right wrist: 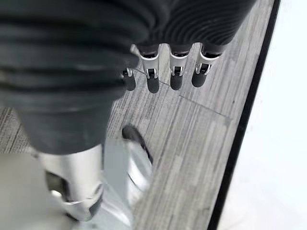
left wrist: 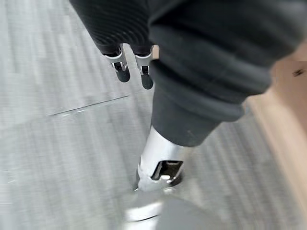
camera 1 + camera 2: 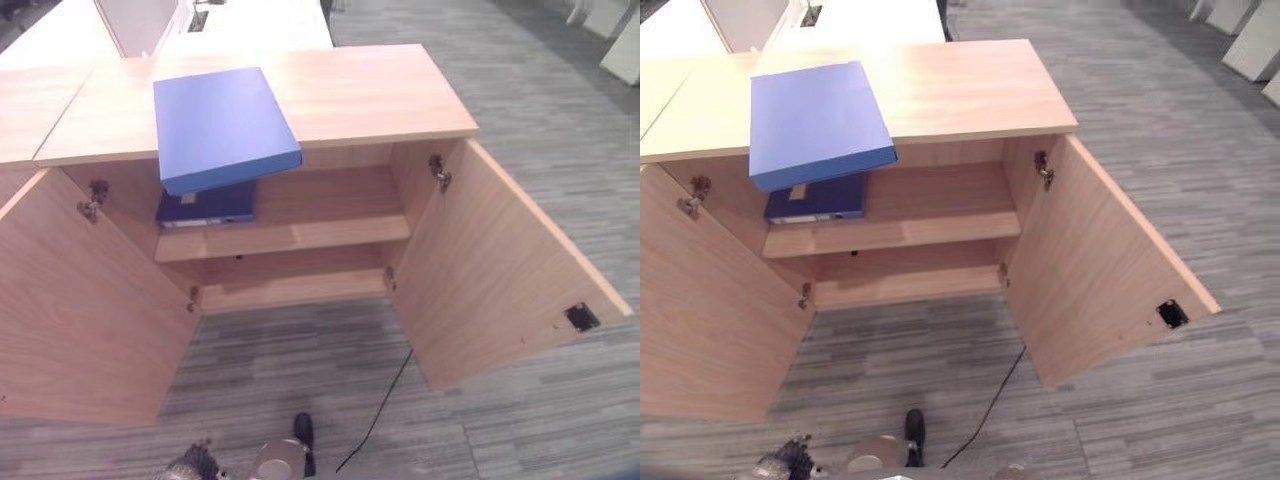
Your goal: Put the empty folder in the office cabinet
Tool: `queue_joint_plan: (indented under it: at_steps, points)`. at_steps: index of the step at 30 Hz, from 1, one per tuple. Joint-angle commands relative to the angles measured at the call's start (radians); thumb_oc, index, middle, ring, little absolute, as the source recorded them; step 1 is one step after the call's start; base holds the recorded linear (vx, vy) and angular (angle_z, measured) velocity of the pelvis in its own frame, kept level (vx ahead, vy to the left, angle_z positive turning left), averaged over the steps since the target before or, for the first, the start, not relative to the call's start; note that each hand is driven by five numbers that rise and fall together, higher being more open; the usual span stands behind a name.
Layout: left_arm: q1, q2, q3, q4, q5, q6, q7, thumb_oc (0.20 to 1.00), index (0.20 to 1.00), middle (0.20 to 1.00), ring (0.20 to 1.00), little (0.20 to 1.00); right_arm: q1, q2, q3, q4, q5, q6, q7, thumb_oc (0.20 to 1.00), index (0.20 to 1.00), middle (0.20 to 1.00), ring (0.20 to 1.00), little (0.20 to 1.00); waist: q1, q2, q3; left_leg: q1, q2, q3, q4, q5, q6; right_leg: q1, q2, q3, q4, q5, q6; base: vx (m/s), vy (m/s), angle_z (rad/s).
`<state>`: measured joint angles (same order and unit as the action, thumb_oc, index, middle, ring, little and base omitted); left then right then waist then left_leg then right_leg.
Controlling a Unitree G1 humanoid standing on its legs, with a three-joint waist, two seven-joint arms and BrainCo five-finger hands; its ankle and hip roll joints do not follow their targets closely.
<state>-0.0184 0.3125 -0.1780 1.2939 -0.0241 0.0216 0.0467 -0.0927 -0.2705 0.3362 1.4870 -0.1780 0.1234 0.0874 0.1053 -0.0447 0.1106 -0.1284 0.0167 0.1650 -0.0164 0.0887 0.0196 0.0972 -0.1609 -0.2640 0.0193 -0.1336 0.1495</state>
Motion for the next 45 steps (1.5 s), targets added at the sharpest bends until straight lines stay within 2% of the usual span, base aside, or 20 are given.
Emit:
queue_joint_plan:
  at_steps: [1,9,10,11,12,14,15,18,20,22,25,27,28,29,37,38,41,43,44,45]
  points:
    - [-0.046,-0.002,-0.001,-0.015,0.036,-0.016,-0.004,1.0,1.0,1.0,1.0,1.0,-0.063,-0.008,0.084,-0.019,-0.036,-0.012,-0.027,1.0,1.0,1.0,1.0,1.0,0.034,-0.003,0.021,0.06,-0.038,-0.007,-0.06,-0.062,-0.007,-0.088,0.03,-0.037,0.07,0.08,-0.049,-0.01,-0.02,0.22]
    - [-0.046,-0.027,-0.027,-0.055,0.038,-0.02,0.027,1.0,1.0,1.0,1.0,1.0,-0.16,0.027,0.181,-0.088,-0.115,-0.012,-0.09,1.0,1.0,1.0,1.0,1.0,0.039,-0.004,0.017,0.096,-0.028,-0.021,-0.071,-0.062,-0.018,-0.056,0.064,-0.051,0.008,0.098,-0.053,0.04,-0.073,0.06]
    - [-0.054,-0.024,-0.019,-0.064,0.018,-0.027,0.045,1.0,1.0,1.0,1.0,1.0,-0.19,0.031,0.192,-0.134,-0.107,-0.024,-0.113,1.0,1.0,1.0,1.0,1.0,0.039,-0.01,0.029,0.097,-0.019,-0.021,-0.035,-0.07,-0.023,-0.056,0.059,-0.057,0.023,0.091,-0.057,-0.05,-0.16,0.15]
    - [-0.071,-0.022,-0.025,-0.095,0.004,-0.034,0.056,1.0,1.0,1.0,1.0,1.0,-0.205,0.028,0.192,-0.176,-0.062,-0.036,-0.125,1.0,1.0,1.0,1.0,1.0,0.042,-0.025,0.067,0.004,-0.001,-0.022,0.142,-0.104,-0.039,-0.058,0.038,-0.07,0.035,0.09,-0.069,-0.12,-0.152,0.17]
    - [-0.078,-0.024,-0.026,-0.108,-0.006,-0.04,0.059,1.0,1.0,1.0,1.0,1.0,-0.212,0.024,0.19,-0.197,-0.027,-0.045,-0.124,1.0,1.0,1.0,1.0,1.0,0.045,-0.029,0.08,-0.034,0.004,-0.031,0.209,-0.12,-0.049,-0.065,0.03,-0.071,0.041,0.092,-0.075,-0.15,-0.089,0.19]
    - [-0.083,-0.029,-0.031,-0.112,-0.013,-0.044,0.065,1.0,1.0,1.0,1.0,1.0,-0.217,0.02,0.188,-0.212,0.001,-0.053,-0.124,1.0,1.0,1.0,1.0,1.0,0.045,-0.033,0.085,-0.056,0.014,-0.045,0.256,-0.137,-0.056,-0.071,0.022,-0.073,0.048,0.093,-0.079,-0.04,0.012,0.26]
    - [-0.075,-0.038,-0.037,-0.119,-0.007,-0.043,0.069,1.0,1.0,1.0,1.0,1.0,-0.214,0.021,0.194,-0.225,0.013,-0.06,-0.116,1.0,1.0,1.0,1.0,1.0,0.044,-0.038,0.077,-0.034,0.064,-0.047,0.257,-0.147,-0.059,-0.069,0.009,-0.079,0.05,0.091,-0.076,0.03,0.066,0.16]
    - [-0.055,-0.044,-0.035,-0.111,-0.012,-0.046,0.08,1.0,1.0,1.0,1.0,1.0,-0.204,0.028,0.183,-0.247,0.056,-0.071,-0.109,1.0,1.0,1.0,1.0,1.0,0.04,-0.037,0.05,0.029,0.149,-0.066,0.152,-0.086,-0.076,-0.063,-0.004,-0.079,0.052,0.082,-0.061,0.11,0.09,-0.12]
    - [-0.053,-0.045,-0.036,-0.111,-0.013,-0.047,0.079,1.0,1.0,1.0,1.0,1.0,-0.199,0.029,0.181,-0.251,0.063,-0.074,-0.107,1.0,1.0,1.0,1.0,1.0,0.039,-0.031,0.043,0.044,0.171,-0.07,0.105,-0.056,-0.086,-0.059,-0.005,-0.081,0.052,0.077,-0.056,0.12,0.135,0.07]
    - [-0.057,-0.06,-0.063,-0.113,-0.006,-0.044,0.076,1.0,1.0,1.0,1.0,1.0,-0.18,0.026,0.163,-0.247,0.07,-0.078,-0.105,1.0,1.0,1.0,1.0,1.0,0.021,-0.006,0.029,0.058,0.248,0.003,-0.036,0.037,-0.135,-0.037,-0.023,-0.106,0.051,0.053,-0.034,0.15,0.272,0.28]
    - [-0.061,-0.069,-0.076,-0.131,-0.006,-0.046,0.064,1.0,1.0,1.0,1.0,1.0,-0.17,0.021,0.15,-0.243,0.079,-0.077,-0.102,1.0,1.0,1.0,1.0,1.0,0.013,0.014,0.019,0.067,0.271,0.051,-0.067,0.044,-0.149,-0.03,-0.033,-0.123,0.04,0.064,-0.022,0.06,0.151,0.48]
    - [-0.052,-0.081,-0.087,-0.136,-0.01,-0.048,0.05,1.0,1.0,1.0,1.0,1.0,-0.153,0.018,0.139,-0.232,0.069,-0.075,-0.099,1.0,1.0,1.0,1.0,1.0,0.01,0.031,-0.004,0.074,0.255,0.033,-0.071,0.023,-0.16,-0.01,-0.047,-0.138,0.021,0.084,-0.006,0.12,0.303,0.32]
    - [-0.051,-0.09,-0.091,-0.134,-0.021,-0.051,0.038,1.0,1.0,1.0,1.0,1.0,-0.144,0.026,0.124,-0.214,0.072,-0.072,-0.097,1.0,1.0,1.0,1.0,1.0,0.014,0.037,-0.019,0.077,0.221,0.036,-0.071,0.023,-0.147,-0.003,-0.078,-0.151,-0.001,0.129,0.003,0.14,0.264,0.18]
    - [-0.05,-0.089,-0.091,-0.133,-0.021,-0.051,0.038,1.0,1.0,1.0,1.0,1.0,-0.143,0.026,0.125,-0.213,0.072,-0.072,-0.097,1.0,1.0,1.0,1.0,1.0,0.013,0.035,-0.02,0.087,0.221,0.031,-0.071,0.006,-0.156,0.007,-0.077,-0.144,0.0,0.115,0.01,0.12,0.408,0.22]
    - [-0.08,-0.087,-0.108,-0.168,-0.085,-0.057,-0.003,1.0,1.0,1.0,1.0,1.0,-0.165,0.048,0.086,-0.207,0.111,-0.058,-0.075,1.0,1.0,1.0,1.0,1.0,0.037,0.007,-0.033,0.106,0.018,0.013,-0.056,-0.093,-0.051,-0.012,-0.26,-0.143,0.026,0.267,0.085,0.07,0.298,0.07]
    - [-0.079,-0.086,-0.108,-0.168,-0.085,-0.057,-0.003,1.0,1.0,1.0,1.0,1.0,-0.165,0.048,0.086,-0.207,0.111,-0.058,-0.075,1.0,1.0,1.0,1.0,1.0,0.037,0.006,-0.032,0.106,0.017,0.013,-0.056,-0.094,-0.051,-0.012,-0.261,-0.143,0.027,0.267,0.085,0.06,0.214,0.09]
    - [-0.076,-0.076,-0.128,-0.245,-0.093,-0.051,-0.014,1.0,1.0,1.0,1.0,1.0,-0.159,0.05,0.07,-0.202,0.138,-0.05,-0.065,1.0,1.0,1.0,1.0,1.0,0.043,0.015,-0.029,0.162,-0.068,-0.023,-0.067,-0.142,-0.007,-0.017,-0.363,-0.129,0.165,0.36,0.089,0.17,0.348,0.17]
    - [-0.07,-0.061,-0.14,-0.31,-0.095,-0.047,-0.012,1.0,1.0,1.0,1.0,1.0,-0.157,0.052,0.062,-0.207,0.163,-0.051,-0.07,1.0,1.0,1.0,1.0,1.0,0.044,0.019,-0.021,0.182,-0.087,-0.039,-0.07,-0.155,0.011,-0.037,-0.377,-0.135,0.244,0.397,0.08,0.12,0.273,0.39]
    - [-0.053,-0.041,-0.146,-0.403,-0.096,-0.043,-0.01,1.0,1.0,1.0,1.0,1.0,-0.154,0.059,0.06,-0.213,0.185,-0.05,-0.07,1.0,1.0,1.0,1.0,1.0,0.039,0.03,-0.008,0.194,-0.079,-0.042,-0.071,-0.157,0.019,-0.079,-0.33,-0.124,0.273,0.344,0.055,0.07,0.123,0.31]
    - [-0.052,-0.04,-0.146,-0.405,-0.096,-0.041,-0.01,1.0,1.0,1.0,1.0,1.0,-0.153,0.059,0.06,-0.213,0.185,-0.05,-0.07,1.0,1.0,1.0,1.0,1.0,0.04,0.03,-0.009,0.194,-0.077,-0.042,-0.071,-0.158,0.018,-0.08,-0.329,-0.124,0.275,0.342,0.053,0.07,0.092,0.09]
